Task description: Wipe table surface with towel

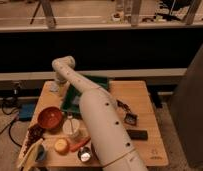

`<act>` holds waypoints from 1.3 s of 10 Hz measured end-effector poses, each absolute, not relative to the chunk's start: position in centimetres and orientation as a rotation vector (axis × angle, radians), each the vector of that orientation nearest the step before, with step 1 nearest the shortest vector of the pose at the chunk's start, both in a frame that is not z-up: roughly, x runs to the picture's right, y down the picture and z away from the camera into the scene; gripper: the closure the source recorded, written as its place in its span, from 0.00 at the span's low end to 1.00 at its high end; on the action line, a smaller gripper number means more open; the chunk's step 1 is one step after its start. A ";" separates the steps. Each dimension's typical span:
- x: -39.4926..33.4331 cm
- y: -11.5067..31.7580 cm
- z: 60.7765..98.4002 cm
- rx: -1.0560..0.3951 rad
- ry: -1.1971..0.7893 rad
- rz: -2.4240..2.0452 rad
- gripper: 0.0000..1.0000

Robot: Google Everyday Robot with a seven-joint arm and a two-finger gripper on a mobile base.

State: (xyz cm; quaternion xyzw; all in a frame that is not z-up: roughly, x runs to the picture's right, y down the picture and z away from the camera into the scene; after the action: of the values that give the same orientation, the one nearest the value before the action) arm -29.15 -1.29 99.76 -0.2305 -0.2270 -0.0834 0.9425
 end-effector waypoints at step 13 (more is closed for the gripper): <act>-30.2 0.3 101.7 -0.527 -0.470 -0.179 0.65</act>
State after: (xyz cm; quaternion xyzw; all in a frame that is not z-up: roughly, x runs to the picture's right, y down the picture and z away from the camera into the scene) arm -30.19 0.33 101.71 -0.2579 -0.2299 -0.0874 0.9343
